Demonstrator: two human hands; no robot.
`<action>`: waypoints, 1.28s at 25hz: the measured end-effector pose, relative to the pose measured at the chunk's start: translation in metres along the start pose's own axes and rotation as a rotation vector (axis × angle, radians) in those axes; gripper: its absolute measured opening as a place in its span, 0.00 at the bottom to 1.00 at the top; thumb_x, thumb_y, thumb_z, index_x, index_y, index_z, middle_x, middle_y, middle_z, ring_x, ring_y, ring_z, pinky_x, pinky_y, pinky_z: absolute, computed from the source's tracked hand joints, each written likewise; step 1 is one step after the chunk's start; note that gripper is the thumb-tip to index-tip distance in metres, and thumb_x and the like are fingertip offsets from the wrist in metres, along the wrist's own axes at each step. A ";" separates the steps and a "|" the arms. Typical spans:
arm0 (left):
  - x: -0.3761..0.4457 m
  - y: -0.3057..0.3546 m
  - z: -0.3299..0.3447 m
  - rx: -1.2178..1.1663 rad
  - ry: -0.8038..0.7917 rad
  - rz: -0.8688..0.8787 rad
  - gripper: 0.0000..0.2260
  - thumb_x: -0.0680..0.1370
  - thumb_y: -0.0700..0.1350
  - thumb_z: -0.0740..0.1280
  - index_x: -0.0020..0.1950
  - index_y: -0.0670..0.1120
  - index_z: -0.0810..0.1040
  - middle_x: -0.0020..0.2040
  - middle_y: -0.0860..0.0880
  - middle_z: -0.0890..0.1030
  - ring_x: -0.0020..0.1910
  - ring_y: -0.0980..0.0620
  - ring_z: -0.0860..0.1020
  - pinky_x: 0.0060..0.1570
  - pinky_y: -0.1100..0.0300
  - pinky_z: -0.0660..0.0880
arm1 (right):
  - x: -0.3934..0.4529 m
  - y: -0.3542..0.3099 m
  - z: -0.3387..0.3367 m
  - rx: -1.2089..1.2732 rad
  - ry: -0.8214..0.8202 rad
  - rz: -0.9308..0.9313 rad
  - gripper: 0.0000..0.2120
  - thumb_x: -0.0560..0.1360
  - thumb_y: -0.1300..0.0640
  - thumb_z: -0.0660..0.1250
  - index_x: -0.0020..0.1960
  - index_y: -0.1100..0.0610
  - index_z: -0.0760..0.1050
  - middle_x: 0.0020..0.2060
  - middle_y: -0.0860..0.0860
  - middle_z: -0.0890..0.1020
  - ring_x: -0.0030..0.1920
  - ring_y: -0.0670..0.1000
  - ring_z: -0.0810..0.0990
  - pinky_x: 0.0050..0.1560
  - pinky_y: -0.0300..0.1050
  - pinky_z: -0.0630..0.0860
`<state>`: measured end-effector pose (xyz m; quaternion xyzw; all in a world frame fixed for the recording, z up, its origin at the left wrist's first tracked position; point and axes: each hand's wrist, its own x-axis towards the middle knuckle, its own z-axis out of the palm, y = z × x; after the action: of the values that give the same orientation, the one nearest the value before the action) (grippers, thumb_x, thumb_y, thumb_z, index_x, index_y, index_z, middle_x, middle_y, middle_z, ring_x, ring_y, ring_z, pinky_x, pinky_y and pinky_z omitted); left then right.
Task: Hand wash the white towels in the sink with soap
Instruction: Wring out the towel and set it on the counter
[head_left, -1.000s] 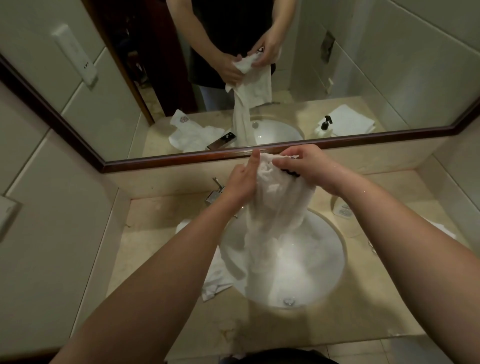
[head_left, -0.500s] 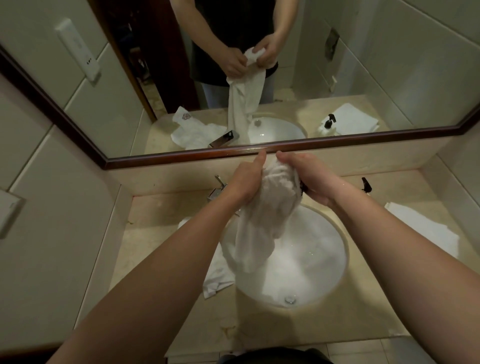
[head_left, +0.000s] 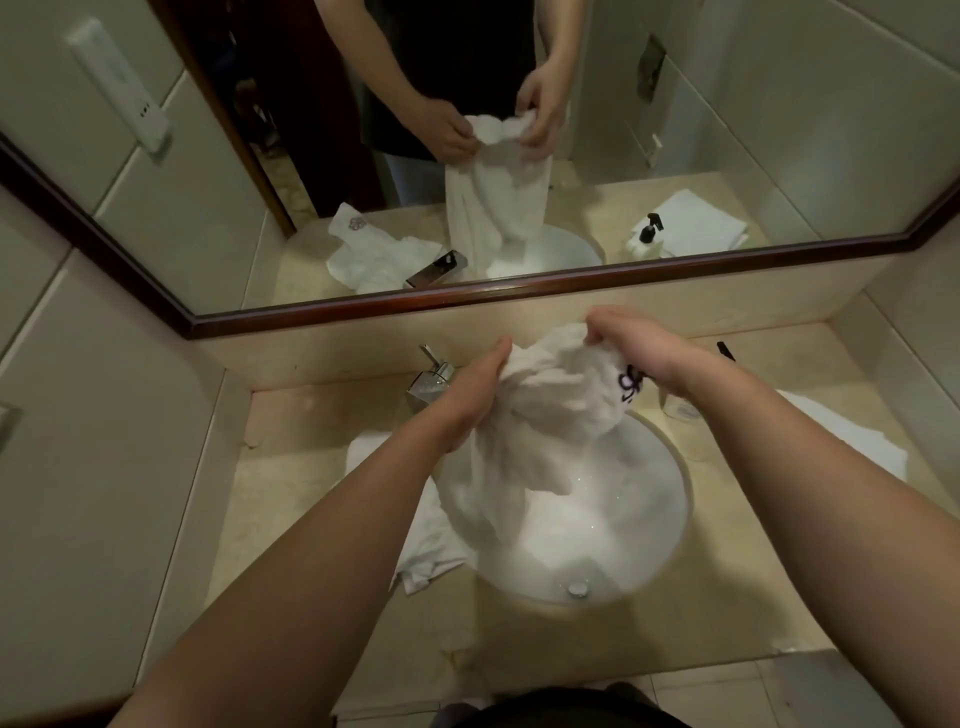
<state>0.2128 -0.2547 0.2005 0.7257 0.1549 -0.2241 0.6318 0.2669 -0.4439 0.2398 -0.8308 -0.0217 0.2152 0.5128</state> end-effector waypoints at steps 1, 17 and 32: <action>-0.002 0.006 0.001 -0.014 0.018 0.007 0.24 0.84 0.61 0.51 0.62 0.47 0.79 0.56 0.48 0.83 0.56 0.50 0.80 0.58 0.56 0.75 | 0.000 0.005 0.000 0.012 -0.072 -0.011 0.13 0.78 0.49 0.60 0.50 0.56 0.79 0.45 0.49 0.80 0.47 0.54 0.78 0.49 0.47 0.72; -0.005 0.022 -0.008 0.133 -0.095 0.035 0.37 0.77 0.72 0.40 0.62 0.52 0.79 0.57 0.50 0.82 0.61 0.50 0.79 0.67 0.52 0.71 | -0.010 -0.001 0.034 0.170 -0.179 -0.131 0.15 0.76 0.52 0.70 0.52 0.64 0.82 0.46 0.60 0.86 0.48 0.60 0.85 0.52 0.55 0.80; 0.009 0.030 0.006 0.118 0.109 -0.052 0.51 0.69 0.79 0.39 0.71 0.43 0.75 0.69 0.41 0.76 0.69 0.43 0.72 0.74 0.45 0.64 | -0.002 0.031 -0.004 0.029 -0.026 -0.184 0.11 0.77 0.50 0.66 0.57 0.50 0.79 0.49 0.48 0.83 0.50 0.49 0.81 0.47 0.34 0.75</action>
<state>0.2346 -0.2654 0.2206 0.7685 0.1945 -0.2094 0.5725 0.2611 -0.4623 0.2148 -0.8150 -0.1017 0.1782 0.5419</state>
